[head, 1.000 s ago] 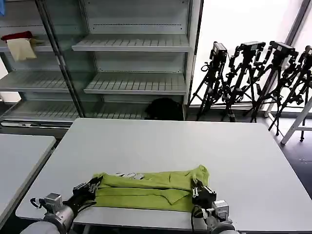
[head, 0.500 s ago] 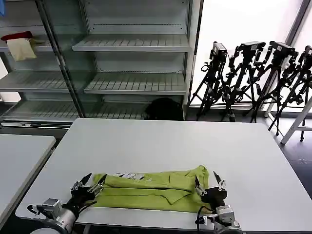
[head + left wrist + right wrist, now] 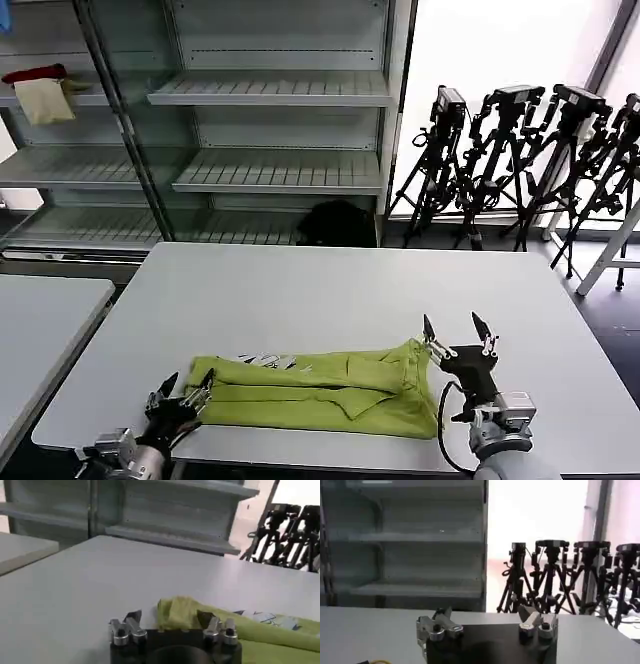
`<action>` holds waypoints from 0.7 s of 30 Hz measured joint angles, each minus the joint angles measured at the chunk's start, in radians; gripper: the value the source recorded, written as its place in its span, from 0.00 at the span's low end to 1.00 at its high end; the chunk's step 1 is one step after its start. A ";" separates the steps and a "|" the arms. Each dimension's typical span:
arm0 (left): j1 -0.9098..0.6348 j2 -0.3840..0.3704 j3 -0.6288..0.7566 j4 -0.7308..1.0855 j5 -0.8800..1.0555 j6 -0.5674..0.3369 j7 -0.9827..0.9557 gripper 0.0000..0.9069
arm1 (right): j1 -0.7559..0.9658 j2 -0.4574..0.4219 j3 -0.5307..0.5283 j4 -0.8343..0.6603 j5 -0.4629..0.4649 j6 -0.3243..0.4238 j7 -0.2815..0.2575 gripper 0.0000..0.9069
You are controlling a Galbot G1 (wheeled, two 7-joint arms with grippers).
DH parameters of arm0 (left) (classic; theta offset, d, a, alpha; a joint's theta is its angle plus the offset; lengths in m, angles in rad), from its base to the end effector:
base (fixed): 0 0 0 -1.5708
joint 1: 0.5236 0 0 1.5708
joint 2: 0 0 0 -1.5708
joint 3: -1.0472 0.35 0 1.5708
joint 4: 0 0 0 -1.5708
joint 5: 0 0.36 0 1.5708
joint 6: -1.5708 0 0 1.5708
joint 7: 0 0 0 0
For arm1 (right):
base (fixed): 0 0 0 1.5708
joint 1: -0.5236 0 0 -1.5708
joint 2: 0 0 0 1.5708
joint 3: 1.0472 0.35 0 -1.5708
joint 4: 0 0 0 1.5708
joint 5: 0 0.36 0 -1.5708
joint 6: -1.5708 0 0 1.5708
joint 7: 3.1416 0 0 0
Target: Fold and organize the clothes.
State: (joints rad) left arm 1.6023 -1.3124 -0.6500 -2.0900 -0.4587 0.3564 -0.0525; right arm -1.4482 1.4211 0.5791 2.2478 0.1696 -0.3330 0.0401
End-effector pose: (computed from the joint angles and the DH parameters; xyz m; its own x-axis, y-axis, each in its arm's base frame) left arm 0.1815 0.0819 -0.2957 -0.9273 0.0277 0.3732 -0.0319 0.9878 -0.1526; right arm 0.2108 -0.0340 -0.2205 -0.9983 -0.0138 0.0571 -0.0137 0.9999 0.0014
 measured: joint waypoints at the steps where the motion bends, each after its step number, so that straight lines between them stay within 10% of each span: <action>1: 0.001 -0.003 0.001 0.003 0.001 0.000 -0.002 0.16 | 0.002 0.000 0.004 0.000 0.007 0.001 -0.001 1.00; 4: 0.005 -0.008 0.005 0.008 0.004 0.001 -0.008 0.01 | 0.008 0.002 0.016 0.001 0.024 0.005 0.000 1.00; 21: 0.007 -0.046 0.048 0.014 0.023 -0.038 -0.019 0.00 | 0.033 -0.002 0.060 0.003 0.069 -0.001 0.024 1.00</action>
State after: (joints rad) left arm 1.6092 -1.3585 -0.6025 -2.0757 -0.4360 0.3179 -0.0710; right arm -1.4155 1.4194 0.6390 2.2512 0.2390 -0.3340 0.0642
